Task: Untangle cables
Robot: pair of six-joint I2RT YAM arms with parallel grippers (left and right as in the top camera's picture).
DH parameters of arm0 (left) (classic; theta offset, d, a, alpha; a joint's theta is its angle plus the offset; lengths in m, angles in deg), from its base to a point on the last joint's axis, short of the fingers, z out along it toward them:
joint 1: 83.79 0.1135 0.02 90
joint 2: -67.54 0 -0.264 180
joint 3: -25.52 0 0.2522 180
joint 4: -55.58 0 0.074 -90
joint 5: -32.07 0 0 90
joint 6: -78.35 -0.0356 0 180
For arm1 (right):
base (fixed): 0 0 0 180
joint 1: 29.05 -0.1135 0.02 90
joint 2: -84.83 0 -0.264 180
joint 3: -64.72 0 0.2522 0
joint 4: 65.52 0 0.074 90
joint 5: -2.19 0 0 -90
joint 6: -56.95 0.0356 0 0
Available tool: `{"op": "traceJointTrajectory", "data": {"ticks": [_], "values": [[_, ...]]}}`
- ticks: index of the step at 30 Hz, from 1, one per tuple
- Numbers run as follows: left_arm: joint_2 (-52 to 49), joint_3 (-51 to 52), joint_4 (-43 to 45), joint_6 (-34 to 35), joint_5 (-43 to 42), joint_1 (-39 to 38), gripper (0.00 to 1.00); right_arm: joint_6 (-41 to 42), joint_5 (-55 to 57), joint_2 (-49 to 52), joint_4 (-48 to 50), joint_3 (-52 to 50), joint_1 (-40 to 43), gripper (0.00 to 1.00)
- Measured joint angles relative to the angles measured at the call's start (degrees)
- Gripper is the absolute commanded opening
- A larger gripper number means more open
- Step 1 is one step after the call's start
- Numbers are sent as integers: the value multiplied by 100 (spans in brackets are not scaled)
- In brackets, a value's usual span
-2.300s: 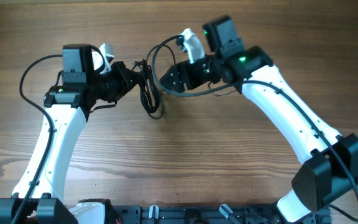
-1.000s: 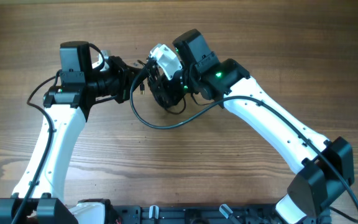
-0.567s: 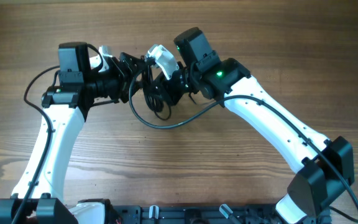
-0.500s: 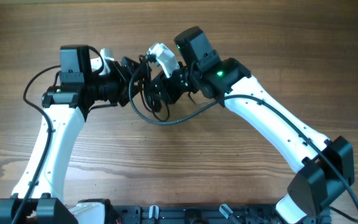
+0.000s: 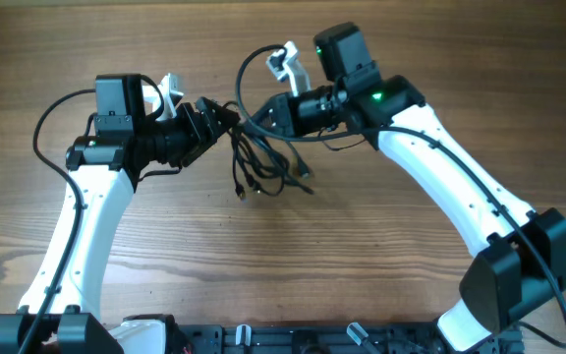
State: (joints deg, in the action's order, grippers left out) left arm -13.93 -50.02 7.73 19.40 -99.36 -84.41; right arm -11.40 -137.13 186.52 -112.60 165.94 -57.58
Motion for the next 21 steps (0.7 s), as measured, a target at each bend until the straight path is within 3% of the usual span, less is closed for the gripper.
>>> {"op": "traceJointTrajectory", "data": {"ticks": [5,14,21], "values": [[0,0,20,-79,131,0,93,94,179,0,-66,0,35,4],[0,0,-44,-103,155,-144,87,929,1591,0,-256,0,37,4],[-98,0,70,-76,389,-748,81,1156,1582,0,-243,0,68,4]]}}
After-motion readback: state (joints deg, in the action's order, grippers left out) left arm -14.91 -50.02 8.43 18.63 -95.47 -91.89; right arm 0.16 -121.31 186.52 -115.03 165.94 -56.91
